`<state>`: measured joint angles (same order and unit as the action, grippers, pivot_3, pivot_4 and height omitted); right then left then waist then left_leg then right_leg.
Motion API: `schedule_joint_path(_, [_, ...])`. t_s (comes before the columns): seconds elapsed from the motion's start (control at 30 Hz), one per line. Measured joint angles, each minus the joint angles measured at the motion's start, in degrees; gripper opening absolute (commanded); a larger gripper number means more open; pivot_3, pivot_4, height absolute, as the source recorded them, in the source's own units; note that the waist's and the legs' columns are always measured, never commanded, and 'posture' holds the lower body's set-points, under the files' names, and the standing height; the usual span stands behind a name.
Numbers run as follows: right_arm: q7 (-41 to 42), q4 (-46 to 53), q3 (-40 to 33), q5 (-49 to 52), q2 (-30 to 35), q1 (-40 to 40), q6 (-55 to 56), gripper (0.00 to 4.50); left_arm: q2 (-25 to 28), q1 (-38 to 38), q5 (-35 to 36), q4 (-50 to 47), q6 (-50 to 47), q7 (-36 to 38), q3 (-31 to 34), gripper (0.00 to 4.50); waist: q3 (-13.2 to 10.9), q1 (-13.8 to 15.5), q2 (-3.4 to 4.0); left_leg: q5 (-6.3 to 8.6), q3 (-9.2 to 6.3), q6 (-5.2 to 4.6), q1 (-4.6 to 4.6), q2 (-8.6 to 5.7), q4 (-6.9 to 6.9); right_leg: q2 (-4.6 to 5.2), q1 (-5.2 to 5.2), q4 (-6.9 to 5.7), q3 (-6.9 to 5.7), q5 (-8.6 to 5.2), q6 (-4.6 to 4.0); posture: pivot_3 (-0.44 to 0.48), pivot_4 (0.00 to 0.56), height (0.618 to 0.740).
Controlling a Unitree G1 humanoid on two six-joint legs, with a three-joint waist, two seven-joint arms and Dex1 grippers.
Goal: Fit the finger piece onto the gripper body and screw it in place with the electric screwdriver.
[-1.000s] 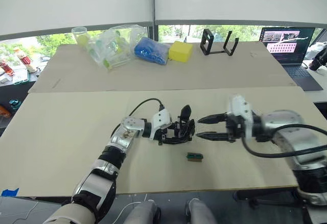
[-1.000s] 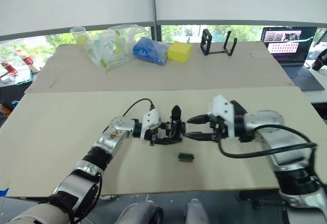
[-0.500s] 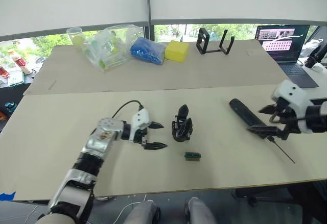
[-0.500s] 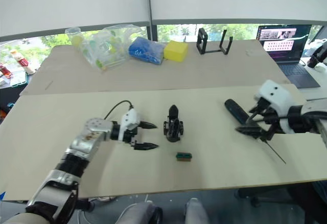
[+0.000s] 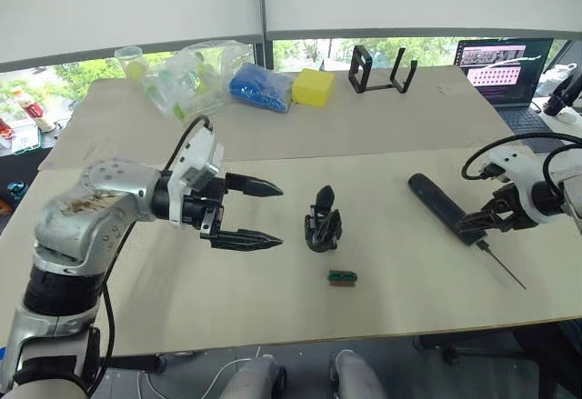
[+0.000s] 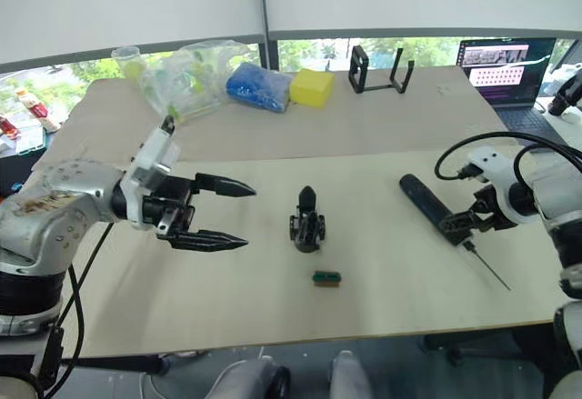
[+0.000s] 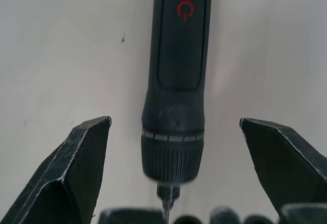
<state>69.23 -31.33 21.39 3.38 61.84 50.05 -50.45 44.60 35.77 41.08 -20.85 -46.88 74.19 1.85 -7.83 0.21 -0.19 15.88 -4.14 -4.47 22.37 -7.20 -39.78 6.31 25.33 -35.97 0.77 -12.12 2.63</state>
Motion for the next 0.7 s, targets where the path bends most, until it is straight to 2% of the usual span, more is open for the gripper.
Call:
schedule_joint_path(0.17, [2.3, -8.2, 2.7, -4.7, -3.6, 1.8, 7.7, 3.01, 0.8, 1.3, 3.1, -1.4, -1.8, -1.7, 0.6, 4.5, 0.0, 0.1, 0.01, 0.0, 0.01, 0.0, -0.01, -0.03, -0.05, -0.05, -0.03, 0.02, -0.06, 0.0, 0.0, 0.0, 0.15, 0.74])
schedule_joint_path(0.27, [3.8, -12.5, 2.7, -6.4, -5.2, 3.3, 14.1, 1.93, 1.2, 1.9, 3.6, -1.6, -1.8, -1.9, 0.5, 4.5, -0.1, 0.0, 0.08, -0.04, 0.03, 0.06, -0.01, -0.04, -0.04, -0.09, 0.0, -0.01, -0.06, 0.0, 0.0, 0.0, 0.15, 0.74])
schedule_joint_path(0.4, [12.8, -11.3, 2.3, -6.5, -2.9, 3.1, 23.5, 1.83, 2.4, 1.9, 3.6, -1.9, -1.4, -2.1, 0.5, 4.5, -0.4, -0.1, 0.34, -0.05, 0.02, 0.09, 0.0, -0.02, -0.01, -0.14, 0.06, -0.05, -0.06, 0.0, 0.0, 0.0, 0.15, 0.74])
schedule_joint_path(0.53, [19.1, -3.9, -0.9, -4.9, 1.8, -0.9, 31.7, 1.83, 2.4, 2.1, 3.5, -1.9, -0.2, -2.2, -0.3, 4.5, -0.6, 0.1, 0.43, -0.05, 0.02, 0.1, 0.03, 0.0, -0.02, -0.15, 0.11, -0.09, -0.08, 0.0, 0.0, 0.0, 0.15, 0.74])
schedule_joint_path(0.7, [18.7, 2.7, -3.0, -5.0, 4.1, -10.0, 41.8, 1.83, 2.6, 2.3, 3.5, -2.2, 0.6, -1.3, -1.6, 4.5, -0.7, 0.1, 0.4, -0.05, 0.02, 0.1, 0.0, -0.02, -0.06, -0.14, 0.04, -0.1, -0.06, 0.0, 0.0, 0.0, 0.15, 0.74])
